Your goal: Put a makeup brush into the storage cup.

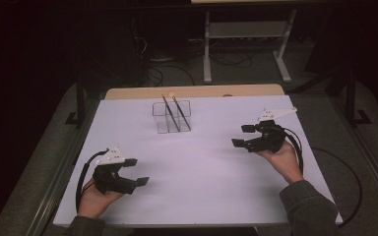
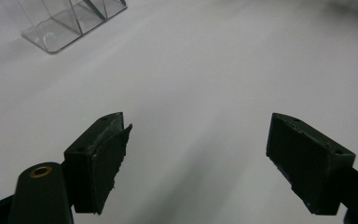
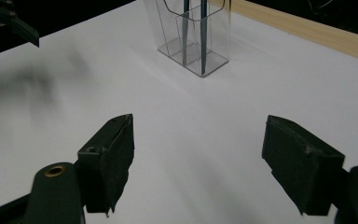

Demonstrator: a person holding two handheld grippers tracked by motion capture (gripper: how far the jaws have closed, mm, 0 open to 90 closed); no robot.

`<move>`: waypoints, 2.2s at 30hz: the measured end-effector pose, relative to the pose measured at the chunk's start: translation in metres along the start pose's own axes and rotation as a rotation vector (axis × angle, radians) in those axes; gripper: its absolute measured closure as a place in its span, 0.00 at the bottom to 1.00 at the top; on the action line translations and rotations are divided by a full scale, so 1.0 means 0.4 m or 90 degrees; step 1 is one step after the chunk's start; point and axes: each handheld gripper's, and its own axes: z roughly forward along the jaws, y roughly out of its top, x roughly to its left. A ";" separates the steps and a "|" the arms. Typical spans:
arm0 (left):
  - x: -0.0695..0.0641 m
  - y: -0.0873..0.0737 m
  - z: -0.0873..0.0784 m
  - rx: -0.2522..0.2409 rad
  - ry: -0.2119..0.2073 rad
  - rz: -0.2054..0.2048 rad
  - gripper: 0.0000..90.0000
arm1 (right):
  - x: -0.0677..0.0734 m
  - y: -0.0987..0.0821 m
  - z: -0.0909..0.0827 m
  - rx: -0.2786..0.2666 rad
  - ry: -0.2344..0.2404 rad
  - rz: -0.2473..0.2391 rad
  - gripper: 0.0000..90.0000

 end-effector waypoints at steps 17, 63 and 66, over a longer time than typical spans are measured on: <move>0.004 -0.001 -0.004 0.002 0.004 -0.002 0.20 | 0.011 -0.037 -0.012 0.003 0.001 0.015 0.25; 0.006 -0.007 -0.015 -0.007 0.010 -0.014 0.19 | 0.056 -0.112 -0.056 0.005 -0.002 0.017 0.23; 0.007 -0.007 -0.015 -0.007 0.009 -0.015 0.19 | 0.059 -0.119 -0.062 0.007 -0.004 0.018 0.23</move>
